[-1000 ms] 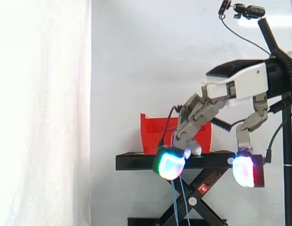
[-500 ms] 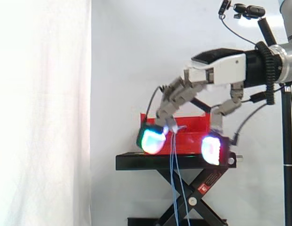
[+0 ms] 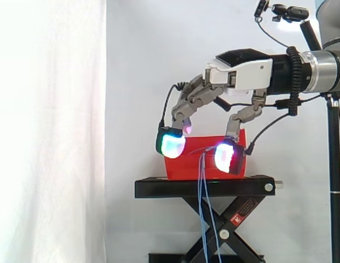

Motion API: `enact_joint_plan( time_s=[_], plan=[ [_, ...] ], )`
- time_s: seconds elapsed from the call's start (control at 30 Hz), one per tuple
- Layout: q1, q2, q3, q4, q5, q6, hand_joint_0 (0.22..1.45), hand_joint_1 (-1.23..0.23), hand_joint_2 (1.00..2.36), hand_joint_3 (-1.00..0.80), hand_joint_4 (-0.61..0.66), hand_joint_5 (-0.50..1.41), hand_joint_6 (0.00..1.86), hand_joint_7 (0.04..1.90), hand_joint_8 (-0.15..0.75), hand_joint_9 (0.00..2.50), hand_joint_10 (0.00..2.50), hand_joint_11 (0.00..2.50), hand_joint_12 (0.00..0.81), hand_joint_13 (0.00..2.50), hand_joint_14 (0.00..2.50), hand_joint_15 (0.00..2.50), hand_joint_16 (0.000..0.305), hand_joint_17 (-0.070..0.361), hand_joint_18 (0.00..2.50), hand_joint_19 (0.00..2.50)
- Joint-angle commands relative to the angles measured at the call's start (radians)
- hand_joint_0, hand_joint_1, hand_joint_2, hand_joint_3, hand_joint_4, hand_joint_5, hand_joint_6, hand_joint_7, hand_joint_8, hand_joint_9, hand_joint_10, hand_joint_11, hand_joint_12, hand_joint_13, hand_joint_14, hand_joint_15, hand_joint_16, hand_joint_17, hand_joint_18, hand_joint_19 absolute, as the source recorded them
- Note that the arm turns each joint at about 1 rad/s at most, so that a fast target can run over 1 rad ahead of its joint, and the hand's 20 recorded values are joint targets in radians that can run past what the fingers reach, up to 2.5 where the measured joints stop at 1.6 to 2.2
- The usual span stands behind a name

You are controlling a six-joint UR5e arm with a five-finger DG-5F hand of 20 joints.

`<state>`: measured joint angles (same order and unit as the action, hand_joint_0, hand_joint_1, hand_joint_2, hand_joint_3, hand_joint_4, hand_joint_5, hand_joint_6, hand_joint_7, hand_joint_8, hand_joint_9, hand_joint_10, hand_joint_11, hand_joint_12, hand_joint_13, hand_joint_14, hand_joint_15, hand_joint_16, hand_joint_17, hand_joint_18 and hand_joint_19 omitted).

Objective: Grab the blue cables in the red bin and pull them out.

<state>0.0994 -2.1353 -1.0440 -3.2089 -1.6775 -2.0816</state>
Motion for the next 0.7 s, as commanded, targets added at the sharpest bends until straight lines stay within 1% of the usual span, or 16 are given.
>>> enact_joint_plan(
  time_s=[0.0, 0.03, 0.07, 0.1, 0.13, 0.17, 0.2, 0.23, 0.33, 0.43, 0.53, 0.6, 0.63, 0.67],
  plan=[
    [-0.017, -0.002, -0.002, -0.003, -0.024, -0.001, 0.69, -0.94, 1.0, -1.0, 0.2, 0.63, 0.15, 0.68, 0.297, 0.63, 0.02, 0.98, 0.417, 0.77, 0.02, 0.93, 0.057, 0.128, 0.56, 0.7],
    [-0.018, -0.003, -0.005, -0.003, -0.027, 0.002, 0.69, -0.95, 1.0, -1.0, 0.19, 0.64, 0.15, 0.69, 0.297, 0.63, 0.02, 0.98, 0.414, 0.77, 0.02, 0.93, 0.057, 0.127, 0.56, 0.7],
    [-0.024, -0.023, -0.014, 0.001, -0.039, 0.045, 0.69, -0.95, 1.0, -1.0, 0.18, 0.65, 0.15, 0.69, 0.296, 0.64, 0.02, 0.99, 0.413, 0.77, 0.02, 0.92, 0.056, 0.127, 0.56, 0.7],
    [-0.024, -0.032, -0.014, 0.001, -0.045, 0.062, 0.69, -0.95, 1.0, -1.0, 0.19, 0.65, 0.15, 0.69, 0.298, 0.64, 0.02, 0.99, 0.413, 0.77, 0.02, 0.92, 0.056, 0.127, 0.56, 0.7],
    [-0.026, -0.048, -0.014, 0.006, -0.059, 0.09, 0.69, -0.95, 1.0, -1.0, 0.19, 0.66, 0.15, 0.69, 0.298, 0.64, 0.02, 0.99, 0.413, 0.77, 0.02, 0.92, 0.056, 0.127, 0.56, 0.7],
    [-0.026, -0.054, -0.014, 0.011, -0.07, 0.105, 0.69, -0.95, 1.0, -1.0, 0.19, 0.66, 0.15, 0.69, 0.295, 0.65, 0.02, 0.98, 0.415, 0.77, 0.02, 0.92, 0.056, 0.126, 0.56, 0.7],
    [-0.029, -0.067, -0.014, 0.023, -0.099, 0.14, 0.69, -0.95, 1.0, -1.0, 0.19, 0.66, 0.15, 0.7, 0.297, 0.64, 0.02, 0.98, 0.413, 0.77, 0.02, 0.92, 0.056, 0.127, 0.56, 0.7],
    [-0.029, -0.067, -0.014, 0.023, -0.099, 0.14, 0.69, -0.95, 1.0, -1.0, 0.19, 0.66, 0.15, 0.7, 0.295, 0.65, 0.02, 0.97, 0.413, 0.77, 0.02, 0.93, 0.056, 0.126, 0.56, 0.7],
    [-0.029, -0.069, -0.019, 0.03, -0.122, 0.173, 0.69, -0.95, 1.0, -1.0, 0.19, 0.66, 0.15, 0.7, 0.296, 0.64, 0.02, 0.98, 0.412, 0.78, 0.02, 0.92, 0.056, 0.126, 0.56, 0.7],
    [-0.029, -0.069, -0.019, 0.03, -0.122, 0.174, 0.69, -0.95, 1.0, -1.0, 0.19, 0.67, 0.15, 0.69, 0.294, 0.65, 0.02, 0.98, 0.413, 0.78, 0.02, 0.93, 0.056, 0.126, 0.56, 0.7],
    [-0.03, -0.069, -0.018, 0.072, -0.12, 0.171, 0.7, -0.95, 1.0, -1.0, 0.18, 0.7, 0.12, 0.71, 0.294, 0.66, 0.02, 0.98, 0.413, 0.78, 0.02, 0.93, 0.056, 0.126, 0.56, 0.7],
    [-0.037, -0.069, -0.019, 0.1, -0.125, 0.171, 0.7, -0.95, 1.0, -1.0, 0.18, 0.7, 0.11, 0.72, 0.293, 0.67, 0.02, 0.98, 0.413, 0.78, 0.02, 0.93, 0.056, 0.126, 0.56, 0.7],
    [-0.044, -0.069, -0.019, 0.121, -0.128, 0.171, 0.7, -0.95, 1.0, -1.0, 0.17, 0.7, 0.11, 0.71, 0.292, 0.67, 0.02, 0.97, 0.412, 0.78, 0.02, 0.93, 0.056, 0.125, 0.56, 0.7],
    [-0.047, -0.069, -0.019, 0.13, -0.131, 0.171, 0.7, -0.95, 1.0, -1.0, 0.17, 0.7, 0.11, 0.72, 0.291, 0.67, 0.02, 0.98, 0.41, 0.78, 0.02, 0.93, 0.056, 0.126, 0.56, 0.7]
  ],
)
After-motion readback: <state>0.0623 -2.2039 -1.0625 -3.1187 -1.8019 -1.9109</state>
